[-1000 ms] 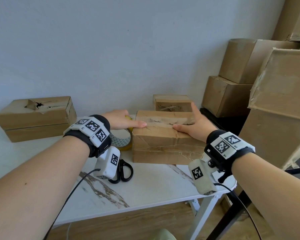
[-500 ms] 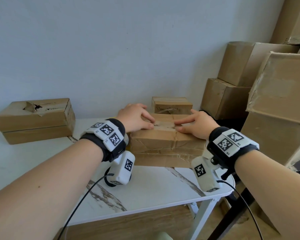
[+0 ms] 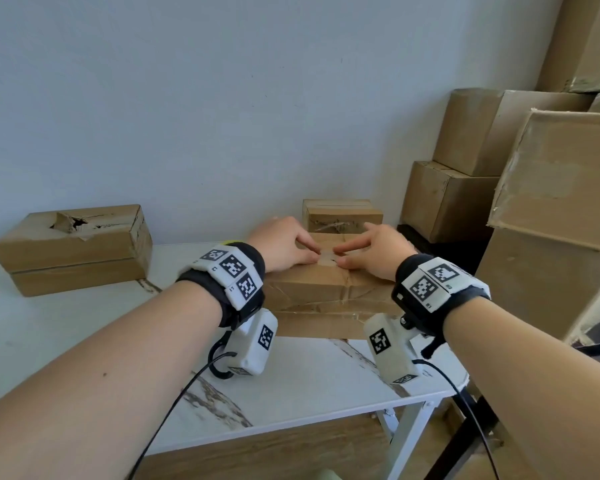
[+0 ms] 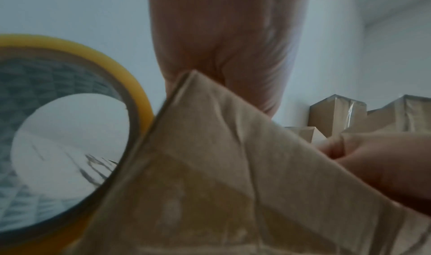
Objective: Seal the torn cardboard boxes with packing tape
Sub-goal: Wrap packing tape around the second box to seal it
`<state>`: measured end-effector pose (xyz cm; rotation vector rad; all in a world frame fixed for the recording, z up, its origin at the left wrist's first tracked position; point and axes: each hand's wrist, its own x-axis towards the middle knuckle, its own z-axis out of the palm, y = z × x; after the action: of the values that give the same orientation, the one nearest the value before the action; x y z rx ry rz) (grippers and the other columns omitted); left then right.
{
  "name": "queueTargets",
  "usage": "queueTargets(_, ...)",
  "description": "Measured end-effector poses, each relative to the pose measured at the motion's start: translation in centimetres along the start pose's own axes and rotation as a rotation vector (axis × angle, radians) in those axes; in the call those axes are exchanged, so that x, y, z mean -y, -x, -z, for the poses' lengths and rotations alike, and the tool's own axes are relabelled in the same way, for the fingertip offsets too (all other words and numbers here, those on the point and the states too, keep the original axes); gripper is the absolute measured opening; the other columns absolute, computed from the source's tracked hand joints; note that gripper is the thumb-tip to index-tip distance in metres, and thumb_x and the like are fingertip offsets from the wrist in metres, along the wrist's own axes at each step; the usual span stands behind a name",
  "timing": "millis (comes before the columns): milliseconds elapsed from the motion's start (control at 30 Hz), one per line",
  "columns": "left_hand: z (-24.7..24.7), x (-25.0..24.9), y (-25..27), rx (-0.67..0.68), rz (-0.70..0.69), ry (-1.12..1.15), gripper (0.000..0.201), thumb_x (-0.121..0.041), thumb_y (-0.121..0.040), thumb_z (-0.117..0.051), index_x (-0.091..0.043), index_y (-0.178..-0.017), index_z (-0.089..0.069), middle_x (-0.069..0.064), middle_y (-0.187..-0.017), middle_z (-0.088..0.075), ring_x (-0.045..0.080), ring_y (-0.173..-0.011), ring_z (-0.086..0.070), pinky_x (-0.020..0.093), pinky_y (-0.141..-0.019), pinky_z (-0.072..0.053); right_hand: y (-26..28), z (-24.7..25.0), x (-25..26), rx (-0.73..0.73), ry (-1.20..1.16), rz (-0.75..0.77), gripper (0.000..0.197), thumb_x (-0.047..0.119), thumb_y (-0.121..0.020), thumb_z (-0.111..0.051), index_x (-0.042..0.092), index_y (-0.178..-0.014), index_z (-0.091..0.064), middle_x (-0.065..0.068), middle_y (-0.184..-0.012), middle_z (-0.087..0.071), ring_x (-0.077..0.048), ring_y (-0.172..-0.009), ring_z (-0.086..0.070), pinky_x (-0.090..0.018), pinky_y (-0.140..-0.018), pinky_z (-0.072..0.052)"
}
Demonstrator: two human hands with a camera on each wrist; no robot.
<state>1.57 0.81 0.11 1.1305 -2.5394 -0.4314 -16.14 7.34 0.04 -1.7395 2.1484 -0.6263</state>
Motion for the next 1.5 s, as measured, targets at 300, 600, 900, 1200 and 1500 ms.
queueTargets(300, 2.4, 4.4, 2.0, -0.075, 0.132, 0.076, 0.013, -0.033, -0.083, -0.069, -0.035, -0.095, -0.073, -0.003, -0.141, -0.046, 0.020, -0.133, -0.034, 0.047, -0.111, -0.026, 1.3, 4.1, -3.7, -0.028, -0.082, -0.125, 0.020, 0.022, -0.080, -0.073, 0.031, -0.098, -0.074, -0.006, -0.151, -0.035, -0.021, -0.142, -0.025, -0.043, -0.116, -0.021)
queueTargets(600, 0.4, 0.7, 1.0, -0.103, 0.096, 0.024, 0.029, -0.048, -0.079, -0.068, -0.031, -0.102, -0.073, -0.004, -0.130, -0.054, 0.020, -0.123, -0.043, 0.040, -0.101, -0.038, 0.6, -0.5, 1.6, -0.029, -0.017, 0.001, 0.025, 0.047, -0.074, -0.073, 0.043, -0.098, -0.071, -0.001, -0.149, -0.039, -0.019, -0.142, -0.022, -0.049, -0.114, -0.020)
queueTargets(900, 0.2, 1.1, 0.6, -0.085, 0.150, 0.127, 0.027, -0.044, -0.072, -0.075, -0.036, -0.098, -0.073, -0.007, -0.125, -0.058, 0.015, -0.121, -0.048, 0.030, -0.094, -0.038, 0.3, -1.1, 2.5, -0.031, -0.095, -0.066, 0.017, 0.052, -0.059, -0.081, 0.045, -0.066, -0.067, 0.004, -0.124, -0.061, -0.019, -0.127, -0.043, -0.049, -0.109, -0.031)
queueTargets(1200, 2.9, 5.4, 2.8, -0.098, 0.201, 0.252, 0.008, -0.024, -0.076, -0.077, -0.029, -0.082, -0.074, -0.002, -0.141, -0.047, 0.019, -0.132, -0.038, 0.036, -0.107, -0.029, 1.5, 3.4, -0.1, 0.057, -0.050, -0.139, 0.022, 0.019, -0.078, -0.075, 0.026, -0.099, -0.073, 0.001, -0.126, -0.057, -0.021, -0.123, -0.046, -0.031, -0.097, -0.034)
queueTargets(1500, 3.8, 7.1, 3.8, -0.084, 0.267, 0.229, 0.028, -0.028, -0.091, -0.060, -0.015, -0.115, -0.066, 0.004, -0.118, -0.064, 0.013, -0.102, -0.054, 0.024, -0.088, -0.038, 0.7, 0.4, 6.9, 0.291, 0.137, 0.133, 0.086, 0.046, -0.072, -0.076, 0.029, -0.146, -0.034, 0.005, -0.148, -0.038, -0.018, -0.134, -0.037, -0.035, -0.109, -0.029)
